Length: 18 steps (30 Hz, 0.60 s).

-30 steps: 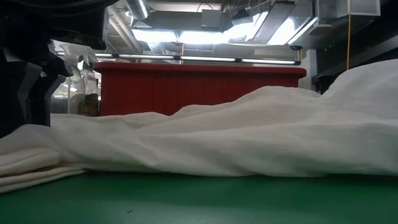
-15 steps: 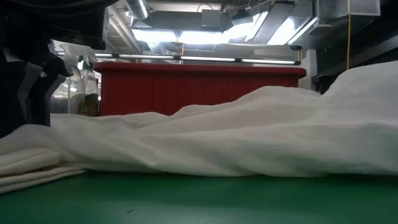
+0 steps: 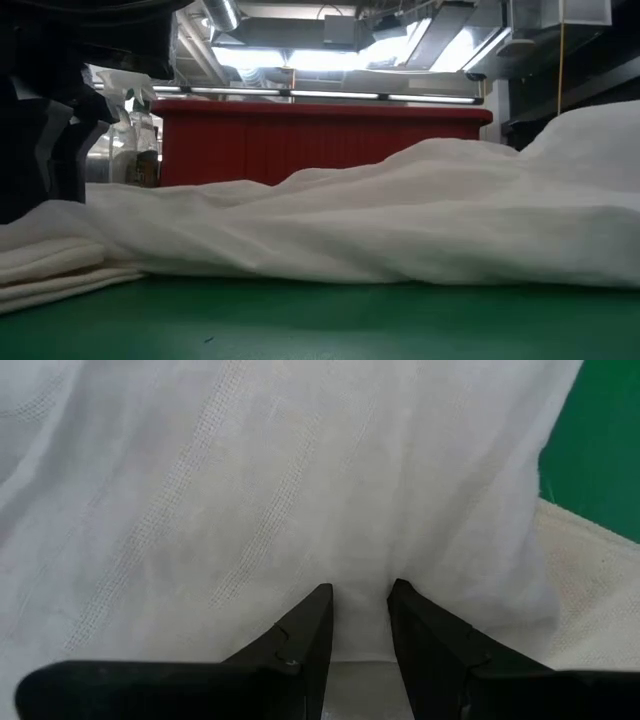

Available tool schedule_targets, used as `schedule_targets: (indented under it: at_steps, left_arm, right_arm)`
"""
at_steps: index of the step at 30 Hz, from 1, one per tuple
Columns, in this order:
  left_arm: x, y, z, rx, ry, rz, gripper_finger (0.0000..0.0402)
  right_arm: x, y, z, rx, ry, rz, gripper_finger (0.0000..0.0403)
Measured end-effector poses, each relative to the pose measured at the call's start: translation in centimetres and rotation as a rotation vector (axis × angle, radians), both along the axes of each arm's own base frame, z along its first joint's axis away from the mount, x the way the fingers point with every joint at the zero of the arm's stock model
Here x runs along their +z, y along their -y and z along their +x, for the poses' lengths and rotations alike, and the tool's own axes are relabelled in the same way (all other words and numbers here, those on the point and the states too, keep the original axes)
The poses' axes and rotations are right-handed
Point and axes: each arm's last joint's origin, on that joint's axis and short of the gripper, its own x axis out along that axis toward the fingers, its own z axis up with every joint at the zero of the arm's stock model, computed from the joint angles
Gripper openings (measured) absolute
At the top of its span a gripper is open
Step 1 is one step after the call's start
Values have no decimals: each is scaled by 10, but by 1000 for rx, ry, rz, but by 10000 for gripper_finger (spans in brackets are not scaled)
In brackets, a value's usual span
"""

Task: Fold Laundry from Bin
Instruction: Fold the white polo shirt

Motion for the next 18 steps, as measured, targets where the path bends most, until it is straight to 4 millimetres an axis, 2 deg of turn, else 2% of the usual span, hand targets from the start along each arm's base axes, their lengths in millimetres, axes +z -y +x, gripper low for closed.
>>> schedule_targets:
  at_steps: [8, 14, 18]
  left_arm:
    - [0, 0, 0, 0, 4, 4, 102]
    - [0, 0, 0, 1, 9, 11, 102]
    - [0, 0, 0, 1, 10, 12, 102]
  right_arm:
    - [-1, -1, 0, 0, 3, 13, 9]
    - [-1, 0, 0, -8, 12, -2, 35]
    - [-1, 1, 0, -75, 17, -5, 73]
